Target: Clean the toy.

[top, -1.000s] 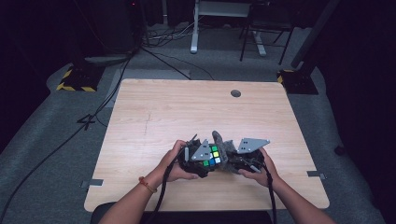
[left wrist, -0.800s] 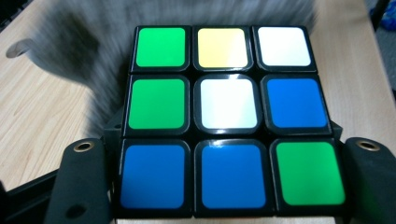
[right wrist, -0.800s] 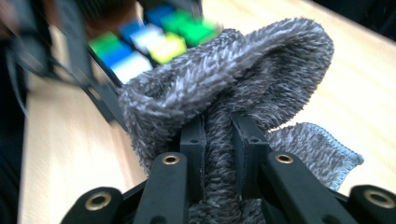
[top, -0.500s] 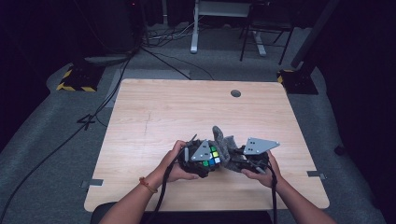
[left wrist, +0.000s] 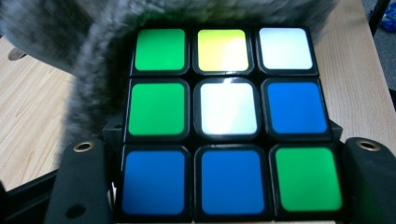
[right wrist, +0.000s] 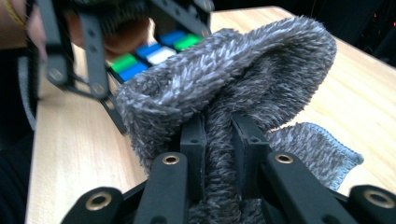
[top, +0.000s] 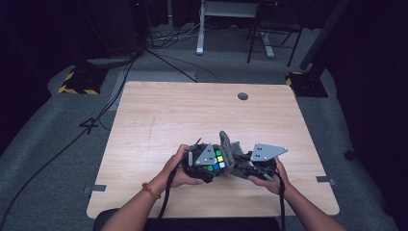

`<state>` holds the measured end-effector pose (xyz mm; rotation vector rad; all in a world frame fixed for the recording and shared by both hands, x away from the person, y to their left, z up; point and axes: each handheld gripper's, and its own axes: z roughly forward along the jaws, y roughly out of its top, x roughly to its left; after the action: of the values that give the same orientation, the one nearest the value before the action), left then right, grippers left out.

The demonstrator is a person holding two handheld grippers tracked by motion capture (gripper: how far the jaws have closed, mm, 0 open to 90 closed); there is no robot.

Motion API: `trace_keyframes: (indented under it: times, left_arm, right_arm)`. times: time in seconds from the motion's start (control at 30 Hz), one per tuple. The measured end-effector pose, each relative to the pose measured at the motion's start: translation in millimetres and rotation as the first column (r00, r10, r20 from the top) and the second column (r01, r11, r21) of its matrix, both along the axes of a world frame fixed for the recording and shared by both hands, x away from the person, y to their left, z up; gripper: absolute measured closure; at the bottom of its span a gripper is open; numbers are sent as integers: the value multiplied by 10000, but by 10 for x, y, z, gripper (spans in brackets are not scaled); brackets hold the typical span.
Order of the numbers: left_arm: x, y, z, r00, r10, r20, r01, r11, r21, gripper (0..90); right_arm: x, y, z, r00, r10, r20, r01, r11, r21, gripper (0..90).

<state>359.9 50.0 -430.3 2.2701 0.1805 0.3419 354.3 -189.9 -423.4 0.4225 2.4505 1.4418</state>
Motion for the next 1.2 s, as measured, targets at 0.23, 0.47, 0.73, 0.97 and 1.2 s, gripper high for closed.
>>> trace_keyframes:
  times: [0.23, 0.47, 0.73, 0.97, 1.2]
  left_arm:
    - [-16, -95, -61, 10000, 15, 79, -19, 9990, 454, 332]
    - [-18, -111, -64, 9999, 9, 138, -16, 9986, 525, 334]
    - [-31, -34, 13, 9997, 122, 209, -128, 9995, 286, 334]
    - [-32, -50, 1, 9999, 31, 160, -38, 9988, 480, 334]
    - [-45, -141, -45, 9999, -3, 149, -8, 9972, 742, 333]
  right_arm:
    - [-62, 16, 76, 9996, 221, 187, -227, 9992, 337, 768]
    - [-93, 55, 104, 9991, 213, 358, -216, 9997, 71, 768]
    - [64, 17, -85, 9984, -495, -273, 464, 9937, -1023, 767]
    - [-14, 27, 37, 9998, -111, -190, 105, 9995, -287, 767]
    - [-126, 71, 132, 9997, 174, 155, -177, 9997, 143, 766]
